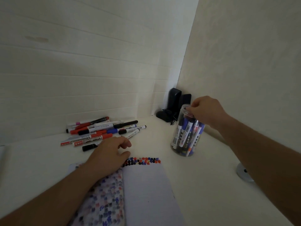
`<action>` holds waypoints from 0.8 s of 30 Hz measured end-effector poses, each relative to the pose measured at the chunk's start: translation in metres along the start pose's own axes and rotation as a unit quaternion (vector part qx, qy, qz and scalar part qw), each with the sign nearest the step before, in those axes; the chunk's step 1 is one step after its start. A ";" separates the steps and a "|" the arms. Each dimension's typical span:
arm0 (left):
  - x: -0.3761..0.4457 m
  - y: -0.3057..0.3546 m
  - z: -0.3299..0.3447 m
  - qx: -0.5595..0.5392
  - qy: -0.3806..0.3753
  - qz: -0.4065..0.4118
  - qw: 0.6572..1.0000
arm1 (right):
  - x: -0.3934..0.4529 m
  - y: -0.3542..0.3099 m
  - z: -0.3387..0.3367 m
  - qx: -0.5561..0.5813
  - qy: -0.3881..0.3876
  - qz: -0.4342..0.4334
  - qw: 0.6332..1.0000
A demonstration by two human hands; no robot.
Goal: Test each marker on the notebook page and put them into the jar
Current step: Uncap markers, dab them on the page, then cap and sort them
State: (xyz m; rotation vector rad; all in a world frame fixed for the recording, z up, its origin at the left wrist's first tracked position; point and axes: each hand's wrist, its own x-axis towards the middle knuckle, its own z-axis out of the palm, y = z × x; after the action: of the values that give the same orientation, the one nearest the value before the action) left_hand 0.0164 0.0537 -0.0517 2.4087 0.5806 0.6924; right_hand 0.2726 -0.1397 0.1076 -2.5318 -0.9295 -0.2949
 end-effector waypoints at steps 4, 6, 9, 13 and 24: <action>0.001 -0.003 0.002 0.007 0.005 -0.009 1.000 | -0.008 0.001 0.005 -0.104 -0.047 -0.039 0.993; 0.002 -0.006 0.003 0.017 0.007 -0.014 1.000 | -0.011 0.005 0.010 -0.058 -0.016 -0.036 0.998; 0.004 -0.008 0.001 0.061 0.004 -0.007 0.998 | -0.023 0.014 0.022 -0.028 0.153 -0.080 0.985; 0.008 -0.012 -0.009 0.187 0.037 -0.006 0.982 | -0.061 0.000 0.047 0.060 0.301 -0.152 0.940; 0.022 -0.041 -0.021 0.258 0.015 -0.124 0.958 | -0.118 -0.042 0.149 0.278 -0.022 -0.220 0.935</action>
State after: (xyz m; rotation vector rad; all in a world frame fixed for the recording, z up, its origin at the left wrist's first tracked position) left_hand 0.0111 0.1037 -0.0548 2.7232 1.1754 0.5149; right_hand 0.1640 -0.1093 -0.0512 -1.8084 -1.3731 -0.0826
